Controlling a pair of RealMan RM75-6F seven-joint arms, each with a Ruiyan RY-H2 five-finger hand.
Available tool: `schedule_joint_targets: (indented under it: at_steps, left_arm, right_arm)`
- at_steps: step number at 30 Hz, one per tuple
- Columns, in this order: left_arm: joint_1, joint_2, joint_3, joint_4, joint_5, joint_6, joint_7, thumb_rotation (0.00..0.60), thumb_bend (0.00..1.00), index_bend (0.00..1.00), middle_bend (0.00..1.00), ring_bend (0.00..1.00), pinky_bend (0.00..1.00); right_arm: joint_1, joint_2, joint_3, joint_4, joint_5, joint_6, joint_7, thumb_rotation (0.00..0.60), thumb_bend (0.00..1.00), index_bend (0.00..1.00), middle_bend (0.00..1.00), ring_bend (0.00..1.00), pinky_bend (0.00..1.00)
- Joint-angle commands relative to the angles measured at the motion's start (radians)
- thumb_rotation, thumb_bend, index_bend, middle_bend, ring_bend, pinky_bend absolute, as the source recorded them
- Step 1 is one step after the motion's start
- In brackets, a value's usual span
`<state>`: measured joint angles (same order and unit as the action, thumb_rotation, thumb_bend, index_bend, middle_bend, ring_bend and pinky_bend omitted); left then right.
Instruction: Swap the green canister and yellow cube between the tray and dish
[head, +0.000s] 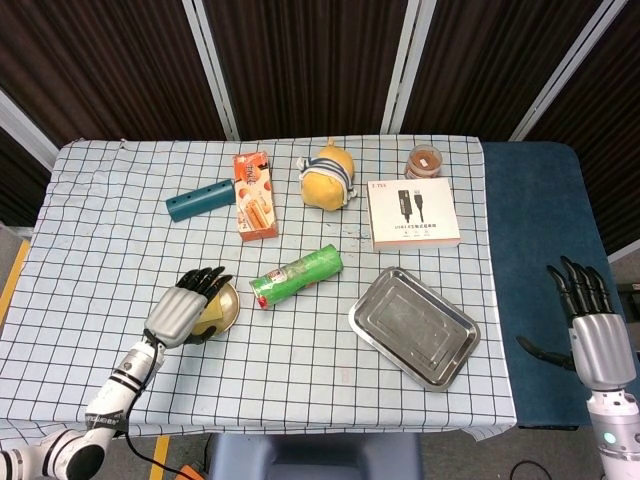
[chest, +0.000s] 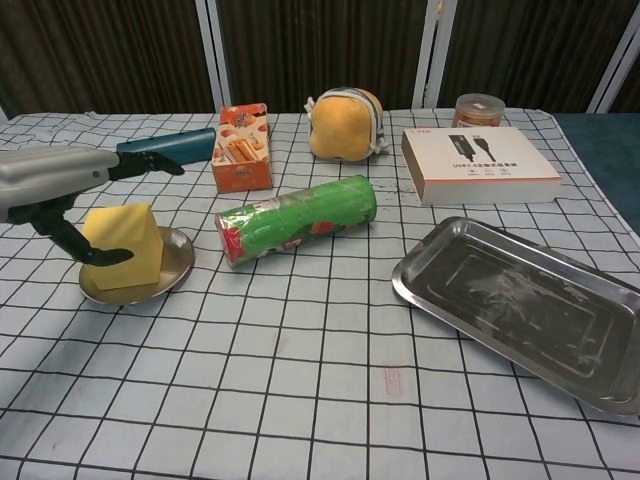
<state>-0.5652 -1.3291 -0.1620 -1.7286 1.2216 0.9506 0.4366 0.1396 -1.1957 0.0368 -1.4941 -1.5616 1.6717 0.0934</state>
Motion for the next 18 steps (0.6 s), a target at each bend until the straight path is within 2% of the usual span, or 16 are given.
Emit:
schedule_joint_targets:
  at_steps: [1, 11, 15, 18]
  left_arm:
    - [-0.029, -0.024, 0.007, 0.015, -0.058, -0.023, 0.038, 0.600, 0.33, 0.00, 0.00, 0.00, 0.10]
    - [-0.067, -0.068, 0.030, 0.101, -0.169, -0.044, 0.067, 0.600, 0.32, 0.00, 0.00, 0.00, 0.10]
    - [-0.075, -0.095, 0.035, 0.142, -0.179, -0.024, 0.076, 0.600, 0.32, 0.00, 0.00, 0.00, 0.11]
    - [-0.073, -0.115, 0.039, 0.168, -0.165, 0.004, 0.072, 0.600, 0.32, 0.00, 0.00, 0.00, 0.16]
  right_arm:
    - [-0.002, 0.002, 0.002, 0.000, -0.004, -0.007, 0.002, 0.600, 0.11, 0.00, 0.00, 0.00, 0.00]
    - [-0.006, 0.006, 0.005, -0.008, -0.021, -0.035, -0.009, 0.600, 0.11, 0.00, 0.00, 0.00, 0.00]
    - [-0.007, 0.007, 0.005, -0.011, -0.025, -0.048, -0.019, 0.600, 0.11, 0.00, 0.00, 0.00, 0.00]
    - [-0.007, 0.006, 0.007, -0.013, -0.026, -0.055, -0.026, 0.600, 0.11, 0.00, 0.00, 0.00, 0.00]
